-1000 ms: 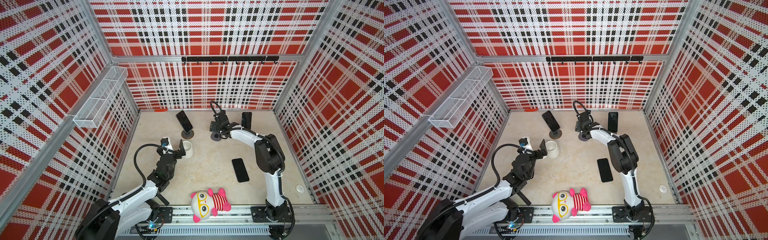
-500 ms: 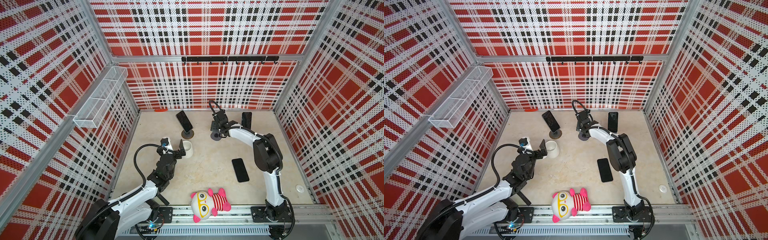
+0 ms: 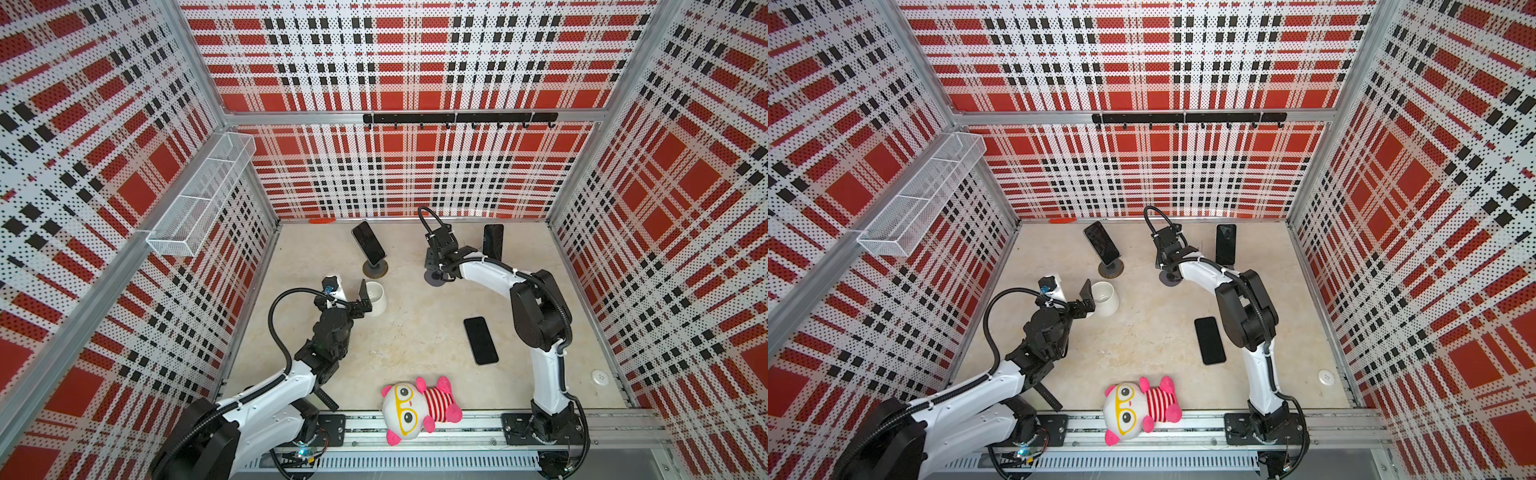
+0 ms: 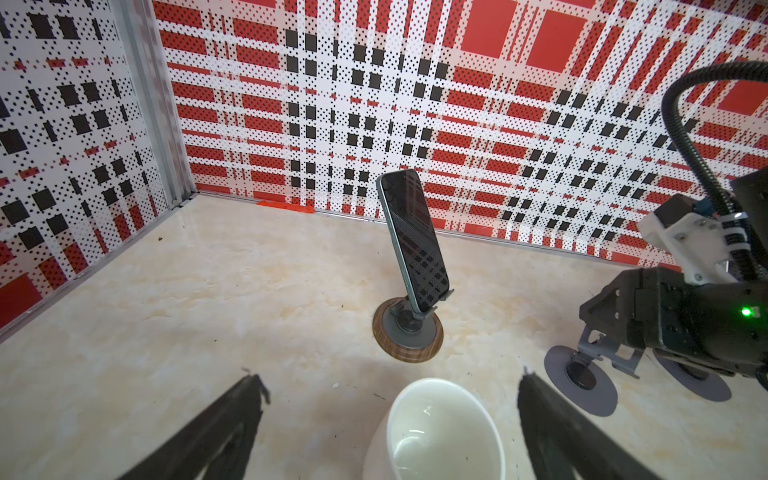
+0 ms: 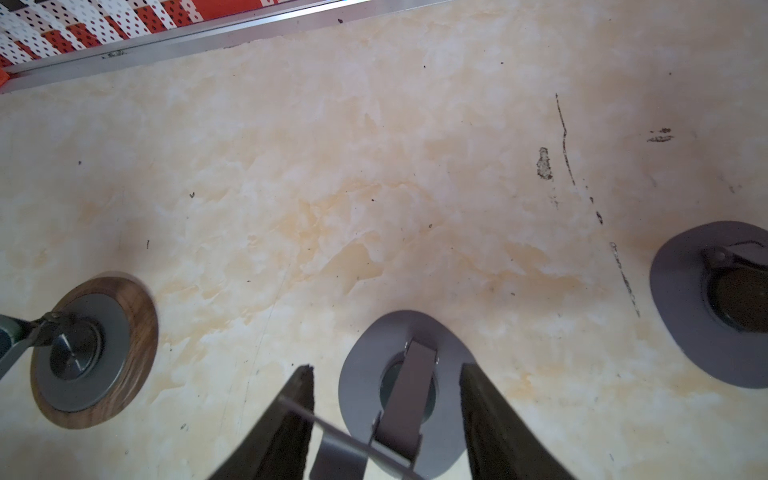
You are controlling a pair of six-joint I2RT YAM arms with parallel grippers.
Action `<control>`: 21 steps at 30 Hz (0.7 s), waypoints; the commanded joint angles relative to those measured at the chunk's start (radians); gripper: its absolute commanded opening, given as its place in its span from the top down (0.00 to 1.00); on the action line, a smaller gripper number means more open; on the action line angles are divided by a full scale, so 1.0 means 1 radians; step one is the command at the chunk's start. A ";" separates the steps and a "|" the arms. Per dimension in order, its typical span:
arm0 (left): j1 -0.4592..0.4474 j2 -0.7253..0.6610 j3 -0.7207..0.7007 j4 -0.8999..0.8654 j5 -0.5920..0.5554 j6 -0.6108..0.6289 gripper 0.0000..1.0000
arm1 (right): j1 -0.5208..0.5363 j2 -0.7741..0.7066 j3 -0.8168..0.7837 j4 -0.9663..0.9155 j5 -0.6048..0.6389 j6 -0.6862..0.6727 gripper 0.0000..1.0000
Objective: Remove the phone from the phone stand
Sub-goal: Pick up the phone stand from the top-center of the table, then place the phone stand at the middle-right of the table.
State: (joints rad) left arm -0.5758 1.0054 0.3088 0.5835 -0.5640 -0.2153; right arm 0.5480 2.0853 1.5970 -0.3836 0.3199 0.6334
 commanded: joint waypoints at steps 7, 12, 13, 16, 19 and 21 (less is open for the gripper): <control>-0.002 -0.006 -0.010 0.014 0.003 0.004 0.02 | -0.012 -0.243 -0.230 -0.025 0.064 -0.015 0.46; -0.003 0.020 0.000 0.018 0.012 0.002 0.02 | -0.077 -0.393 -0.437 0.039 0.026 0.010 0.45; -0.003 0.024 0.000 0.018 0.012 0.001 0.02 | -0.088 -0.421 -0.475 0.050 0.025 0.013 0.45; -0.002 0.030 0.000 0.018 0.006 0.003 0.02 | -0.117 -0.501 -0.553 0.047 0.027 0.011 0.45; -0.002 0.028 0.000 0.019 0.004 0.005 0.02 | -0.143 -0.579 -0.619 0.024 0.048 -0.005 0.44; -0.003 0.028 -0.002 0.020 -0.005 0.007 0.02 | -0.171 -0.630 -0.656 0.011 0.052 -0.015 0.44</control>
State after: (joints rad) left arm -0.5758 1.0309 0.3088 0.5835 -0.5579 -0.2161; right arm 0.3996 1.5303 0.9680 -0.3729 0.3466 0.6254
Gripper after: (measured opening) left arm 0.982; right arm 0.562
